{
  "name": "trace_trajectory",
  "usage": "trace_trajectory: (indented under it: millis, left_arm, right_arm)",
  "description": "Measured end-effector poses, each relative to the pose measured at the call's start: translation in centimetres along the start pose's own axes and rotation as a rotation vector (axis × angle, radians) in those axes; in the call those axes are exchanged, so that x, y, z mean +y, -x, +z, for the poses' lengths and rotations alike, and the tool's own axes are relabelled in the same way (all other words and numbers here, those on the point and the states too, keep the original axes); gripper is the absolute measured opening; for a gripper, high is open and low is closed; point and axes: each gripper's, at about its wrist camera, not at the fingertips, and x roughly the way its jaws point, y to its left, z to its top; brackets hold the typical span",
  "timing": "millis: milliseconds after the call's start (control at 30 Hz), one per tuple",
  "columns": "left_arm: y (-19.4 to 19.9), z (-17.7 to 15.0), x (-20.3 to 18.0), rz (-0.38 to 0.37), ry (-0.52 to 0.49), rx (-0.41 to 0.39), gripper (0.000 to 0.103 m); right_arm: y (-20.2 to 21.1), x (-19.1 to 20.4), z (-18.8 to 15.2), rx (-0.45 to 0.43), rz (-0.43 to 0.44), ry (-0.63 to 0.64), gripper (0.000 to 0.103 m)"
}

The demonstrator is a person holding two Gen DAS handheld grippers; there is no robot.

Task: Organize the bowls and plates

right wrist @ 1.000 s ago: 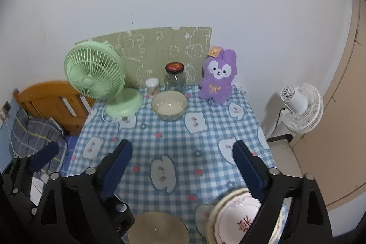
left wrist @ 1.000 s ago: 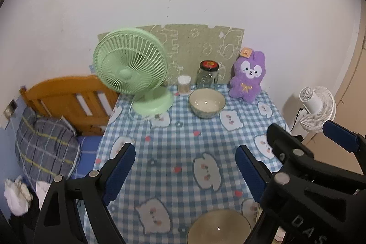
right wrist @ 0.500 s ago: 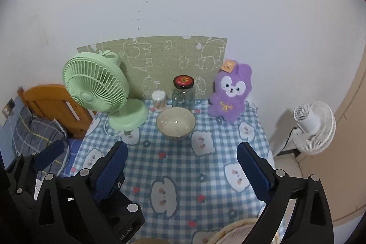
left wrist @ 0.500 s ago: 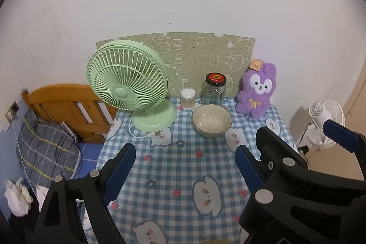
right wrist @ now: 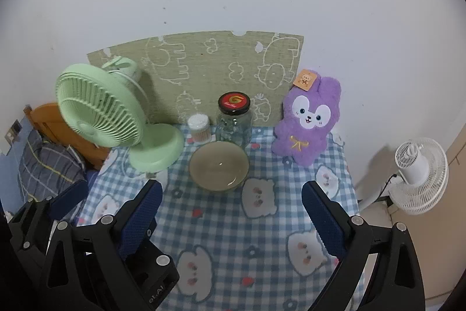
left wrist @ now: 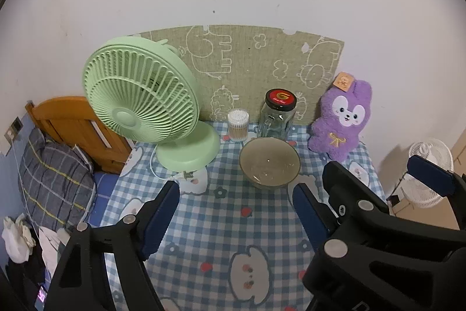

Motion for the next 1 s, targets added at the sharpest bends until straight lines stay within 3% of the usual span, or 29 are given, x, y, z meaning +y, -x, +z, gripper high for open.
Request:
trace_trajectory:
  millis: [167,233,400,467,1000]
  left_arm:
    - [-2.3,0.7,-1.2,0.024,-0.012,-0.012,0.080]
    - [-3.5,0.8,-1.5,0.037,-0.008,-0.011,0.073]
    - [-6.4,1.2,-2.3,0.069,-0.001,-0.001,0.073]
    - [-7.3,1.2,-2.5,0.079,0.003,-0.011,0.066]
    - [-16.7,0.5,-3.0,0.081,0.042,0.105,0.056]
  right_arm:
    - [-2.8,-0.9,0.7,-0.016,-0.015,0.026,0.098]
    - [-4.1,-1.2,0.9,-0.011,-0.016,0.032,0.097]
    - [-7.2,-2.3,1.1,-0.001,-0.001,0.015,0.094]
    - [-8.6,-2.7,1.0,0.004,0.003,0.008,0.092]
    - [-17.3,-3.7,0.5,0.057,0.016,0.009,0.076]
